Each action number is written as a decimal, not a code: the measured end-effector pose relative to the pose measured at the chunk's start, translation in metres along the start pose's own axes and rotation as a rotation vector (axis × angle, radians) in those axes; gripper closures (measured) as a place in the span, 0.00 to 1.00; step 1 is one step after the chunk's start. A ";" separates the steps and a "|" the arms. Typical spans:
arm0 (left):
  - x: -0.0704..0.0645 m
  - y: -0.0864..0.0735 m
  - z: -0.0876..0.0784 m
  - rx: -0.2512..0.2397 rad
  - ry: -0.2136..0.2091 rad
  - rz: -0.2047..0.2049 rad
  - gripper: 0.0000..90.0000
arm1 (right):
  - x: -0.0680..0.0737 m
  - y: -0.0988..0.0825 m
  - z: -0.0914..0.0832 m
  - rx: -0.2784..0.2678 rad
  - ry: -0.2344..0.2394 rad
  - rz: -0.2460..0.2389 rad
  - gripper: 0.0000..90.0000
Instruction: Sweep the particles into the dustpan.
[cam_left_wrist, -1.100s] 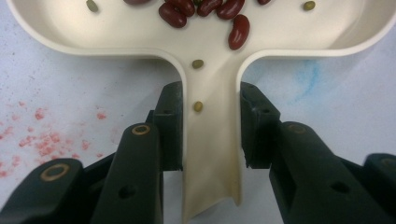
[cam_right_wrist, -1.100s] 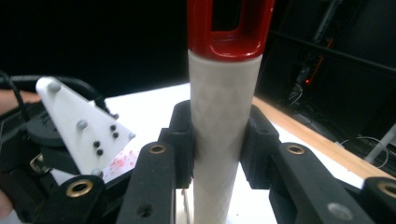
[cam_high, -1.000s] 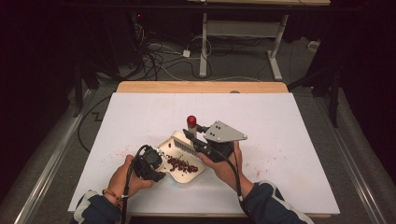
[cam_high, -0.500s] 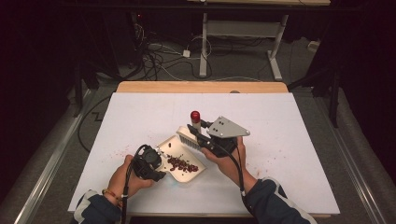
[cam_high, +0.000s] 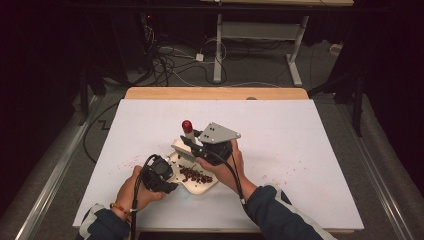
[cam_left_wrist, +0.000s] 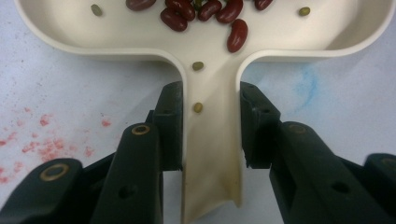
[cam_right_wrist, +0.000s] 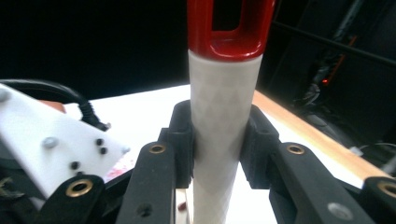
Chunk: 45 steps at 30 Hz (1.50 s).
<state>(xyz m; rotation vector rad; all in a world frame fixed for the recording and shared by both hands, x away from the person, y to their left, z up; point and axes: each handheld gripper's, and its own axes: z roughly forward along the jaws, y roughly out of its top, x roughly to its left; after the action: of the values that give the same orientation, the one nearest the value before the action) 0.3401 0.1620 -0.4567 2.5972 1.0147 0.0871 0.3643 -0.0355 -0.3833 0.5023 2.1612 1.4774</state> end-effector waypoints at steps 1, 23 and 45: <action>0.001 0.000 0.000 -0.002 0.001 0.000 0.71 | 0.001 0.000 -0.001 0.001 0.001 0.001 0.78; 0.019 -0.013 -0.001 -0.048 0.038 -0.075 0.71 | -0.038 -0.006 -0.072 -0.039 -0.054 0.088 0.78; 0.031 -0.024 -0.003 -0.082 0.076 -0.149 0.71 | -0.078 -0.031 -0.190 0.038 -0.049 0.096 0.78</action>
<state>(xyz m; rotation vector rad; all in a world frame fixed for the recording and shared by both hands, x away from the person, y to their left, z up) 0.3468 0.1996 -0.4641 2.4526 1.2022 0.1868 0.3193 -0.2331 -0.3401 0.6570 2.1574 1.4603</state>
